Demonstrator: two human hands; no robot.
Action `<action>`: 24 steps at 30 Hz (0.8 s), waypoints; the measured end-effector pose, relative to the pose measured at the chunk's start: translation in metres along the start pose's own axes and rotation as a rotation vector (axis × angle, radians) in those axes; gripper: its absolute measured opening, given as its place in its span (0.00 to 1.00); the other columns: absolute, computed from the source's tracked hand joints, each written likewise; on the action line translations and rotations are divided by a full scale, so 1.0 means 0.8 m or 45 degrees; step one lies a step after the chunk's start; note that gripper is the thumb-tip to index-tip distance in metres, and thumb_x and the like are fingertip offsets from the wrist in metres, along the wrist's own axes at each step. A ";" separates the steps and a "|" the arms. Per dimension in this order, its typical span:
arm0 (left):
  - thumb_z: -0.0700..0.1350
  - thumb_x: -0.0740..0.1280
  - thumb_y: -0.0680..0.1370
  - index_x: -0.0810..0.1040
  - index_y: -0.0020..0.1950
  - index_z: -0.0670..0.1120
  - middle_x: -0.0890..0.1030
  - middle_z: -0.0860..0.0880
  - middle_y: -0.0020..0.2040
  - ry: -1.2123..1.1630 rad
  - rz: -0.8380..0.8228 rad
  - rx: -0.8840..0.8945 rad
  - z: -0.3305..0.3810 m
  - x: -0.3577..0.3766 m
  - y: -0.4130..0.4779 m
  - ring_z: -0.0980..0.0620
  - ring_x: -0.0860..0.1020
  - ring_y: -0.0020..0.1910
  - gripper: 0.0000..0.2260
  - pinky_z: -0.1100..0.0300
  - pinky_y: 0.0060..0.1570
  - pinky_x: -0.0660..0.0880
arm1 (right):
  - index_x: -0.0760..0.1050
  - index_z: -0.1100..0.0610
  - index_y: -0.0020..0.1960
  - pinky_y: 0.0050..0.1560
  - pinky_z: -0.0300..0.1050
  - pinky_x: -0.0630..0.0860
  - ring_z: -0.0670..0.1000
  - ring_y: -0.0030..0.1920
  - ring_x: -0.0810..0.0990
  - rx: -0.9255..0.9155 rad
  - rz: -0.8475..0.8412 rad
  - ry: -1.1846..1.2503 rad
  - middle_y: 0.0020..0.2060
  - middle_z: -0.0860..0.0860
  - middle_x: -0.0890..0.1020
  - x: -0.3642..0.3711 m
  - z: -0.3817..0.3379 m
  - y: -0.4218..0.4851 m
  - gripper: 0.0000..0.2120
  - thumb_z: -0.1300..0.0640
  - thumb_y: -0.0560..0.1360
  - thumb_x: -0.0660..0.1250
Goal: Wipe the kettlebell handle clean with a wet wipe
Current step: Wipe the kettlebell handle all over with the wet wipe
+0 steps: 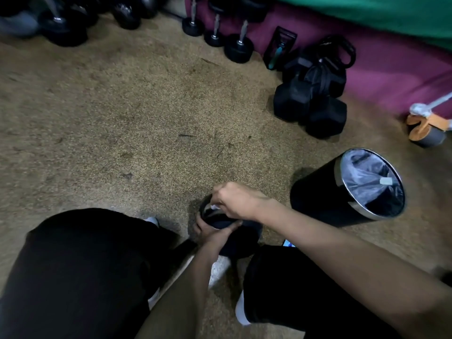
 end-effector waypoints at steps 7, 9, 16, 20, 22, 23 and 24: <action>0.67 0.69 0.66 0.61 0.82 0.51 0.66 0.41 0.82 0.145 0.089 -0.043 -0.034 0.026 0.054 0.41 0.68 0.80 0.47 0.45 0.79 0.68 | 0.76 0.51 0.32 0.45 0.42 0.64 0.46 0.44 0.76 -0.463 0.160 -0.495 0.36 0.44 0.77 0.033 -0.021 -0.018 0.09 0.54 0.68 0.60; 0.57 0.72 0.79 0.58 0.86 0.48 0.61 0.41 0.85 0.136 0.088 -0.048 -0.010 0.008 0.018 0.40 0.63 0.84 0.40 0.49 0.82 0.62 | 0.76 0.50 0.34 0.52 0.42 0.64 0.46 0.49 0.77 -0.558 0.185 -0.638 0.38 0.43 0.77 0.043 -0.008 -0.022 0.12 0.55 0.71 0.56; 0.46 0.71 0.84 0.48 0.88 0.47 0.50 0.41 0.88 0.048 -0.073 0.002 0.012 -0.011 -0.010 0.43 0.55 0.87 0.40 0.57 0.78 0.53 | 0.80 0.53 0.46 0.73 0.50 0.56 0.48 0.69 0.69 -0.714 -0.206 -0.920 0.50 0.45 0.82 0.050 0.005 -0.015 0.25 0.59 0.72 0.43; 0.48 0.73 0.83 0.48 0.88 0.48 0.50 0.42 0.88 0.017 -0.111 -0.013 0.022 -0.014 -0.021 0.45 0.54 0.87 0.43 0.59 0.75 0.54 | 0.83 0.53 0.45 0.64 0.45 0.73 0.49 0.61 0.78 -0.770 -0.080 -0.719 0.50 0.47 0.83 0.039 0.006 -0.011 0.12 0.58 0.71 0.60; 0.48 0.78 0.79 0.47 0.88 0.49 0.49 0.43 0.88 0.010 -0.138 -0.039 0.026 -0.014 -0.025 0.47 0.53 0.87 0.49 0.60 0.75 0.56 | 0.81 0.58 0.50 0.58 0.44 0.76 0.52 0.59 0.79 -0.718 0.016 -0.625 0.52 0.51 0.82 0.031 0.005 -0.014 0.16 0.60 0.74 0.55; 0.47 0.80 0.77 0.47 0.88 0.49 0.48 0.44 0.88 -0.005 -0.146 -0.050 0.027 -0.014 -0.027 0.47 0.52 0.88 0.52 0.60 0.76 0.56 | 0.80 0.59 0.51 0.55 0.45 0.78 0.53 0.58 0.79 -0.678 0.033 -0.610 0.52 0.52 0.82 0.024 0.006 -0.015 0.18 0.60 0.74 0.51; 0.47 0.81 0.76 0.47 0.88 0.49 0.48 0.44 0.88 -0.021 -0.148 -0.055 0.027 -0.015 -0.028 0.47 0.52 0.88 0.53 0.60 0.76 0.56 | 0.79 0.59 0.51 0.53 0.46 0.79 0.54 0.57 0.79 -0.649 0.035 -0.598 0.52 0.53 0.81 0.018 0.004 -0.015 0.19 0.60 0.74 0.50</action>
Point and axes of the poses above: each hand's wrist, its own y-axis towards the middle knuckle, its own x-axis out of the palm, z = x × y, the point moved 1 cm from there along y, towards the middle knuckle
